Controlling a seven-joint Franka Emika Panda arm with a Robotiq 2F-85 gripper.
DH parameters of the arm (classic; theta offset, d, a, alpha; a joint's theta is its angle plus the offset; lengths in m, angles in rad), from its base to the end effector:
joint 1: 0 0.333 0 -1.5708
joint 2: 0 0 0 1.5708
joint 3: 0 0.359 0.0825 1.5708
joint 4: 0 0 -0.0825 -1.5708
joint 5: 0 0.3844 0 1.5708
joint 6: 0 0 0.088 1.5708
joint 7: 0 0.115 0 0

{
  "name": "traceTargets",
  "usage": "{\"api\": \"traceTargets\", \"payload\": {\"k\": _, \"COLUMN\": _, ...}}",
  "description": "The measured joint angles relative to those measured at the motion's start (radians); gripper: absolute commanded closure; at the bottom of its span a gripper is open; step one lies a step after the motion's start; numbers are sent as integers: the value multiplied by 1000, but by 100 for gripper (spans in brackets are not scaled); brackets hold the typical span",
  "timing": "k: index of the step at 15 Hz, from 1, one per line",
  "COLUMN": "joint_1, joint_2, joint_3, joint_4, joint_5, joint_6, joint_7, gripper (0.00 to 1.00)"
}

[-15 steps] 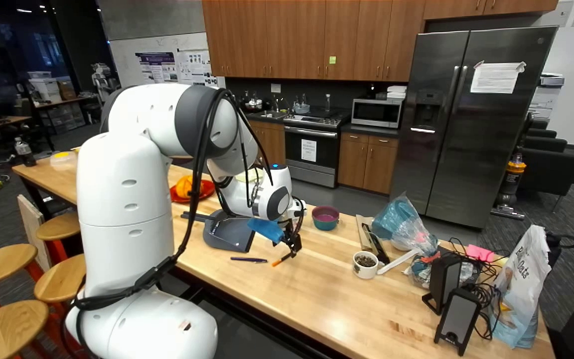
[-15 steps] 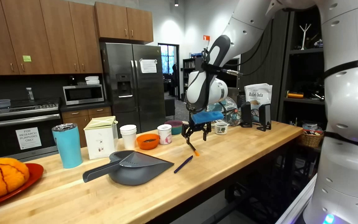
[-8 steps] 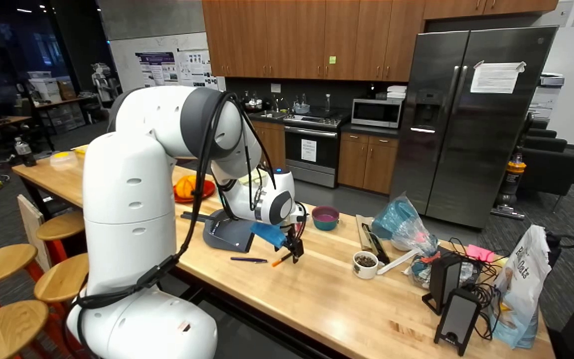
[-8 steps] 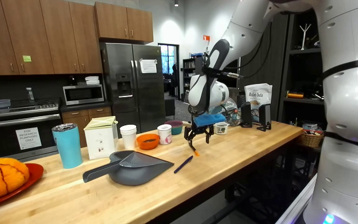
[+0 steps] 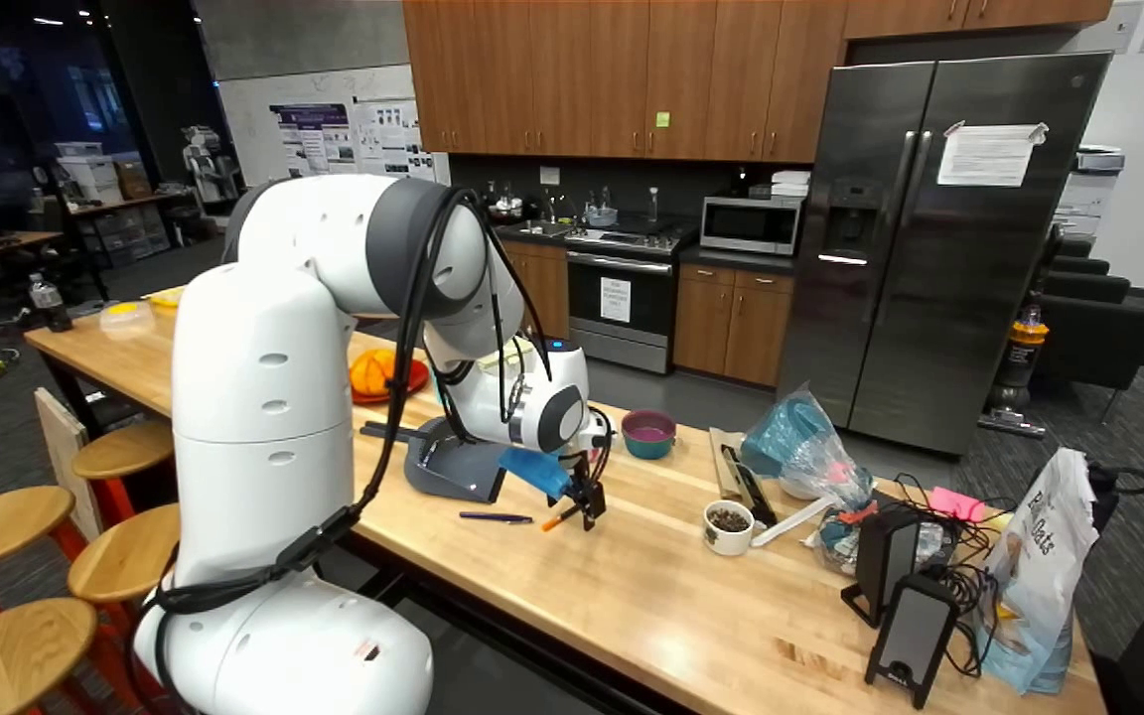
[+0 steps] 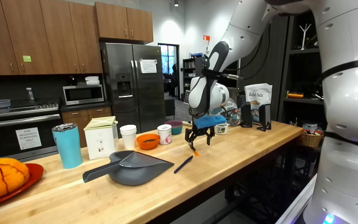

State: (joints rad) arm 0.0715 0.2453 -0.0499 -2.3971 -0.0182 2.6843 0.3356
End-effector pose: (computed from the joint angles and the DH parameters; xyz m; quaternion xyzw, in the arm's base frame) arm 0.5163 0.0115 0.2522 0.9888 -0.1475 0.0225 0.0063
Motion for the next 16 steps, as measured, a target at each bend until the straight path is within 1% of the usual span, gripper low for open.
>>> {"api": "traceTargets", "payload": {"k": 1, "joint_1": 0, "joint_2": 1, "joint_3": 0, "joint_4": 0, "joint_5": 0, "joint_6": 0, "joint_7": 0, "gripper": 7}}
{"api": "traceTargets", "payload": {"k": 2, "joint_1": 0, "joint_2": 2, "joint_3": 0, "joint_4": 0, "joint_5": 0, "joint_6": 0, "joint_7": 0, "gripper": 8}}
{"api": "traceTargets", "payload": {"k": 4, "joint_1": 0, "joint_2": 3, "joint_3": 0, "joint_4": 0, "joint_5": 0, "joint_6": 0, "joint_7": 0, "gripper": 2}}
{"api": "traceTargets", "payload": {"k": 6, "joint_1": 0, "joint_2": 4, "joint_3": 0, "joint_4": -1, "joint_5": 0, "joint_6": 0, "joint_7": 0, "gripper": 0}}
{"api": "traceTargets", "payload": {"k": 13, "joint_1": 0, "joint_2": 20, "joint_3": -1, "joint_4": -2, "joint_5": 0, "joint_6": 0, "joint_7": 0, "gripper": 0}}
{"api": "traceTargets", "payload": {"k": 14, "joint_1": 0, "joint_2": 24, "joint_3": -3, "joint_4": -2, "joint_5": 0, "joint_6": 0, "joint_7": 0, "gripper": 25}}
{"api": "traceTargets", "payload": {"k": 15, "joint_1": 0, "joint_2": 28, "joint_3": -4, "joint_4": -2, "joint_5": 0, "joint_6": 0, "joint_7": 0, "gripper": 26}}
{"api": "traceTargets", "payload": {"k": 16, "joint_1": 0, "joint_2": 32, "joint_3": -6, "joint_4": -2, "joint_5": 0, "joint_6": 0, "joint_7": 0, "gripper": 32}}
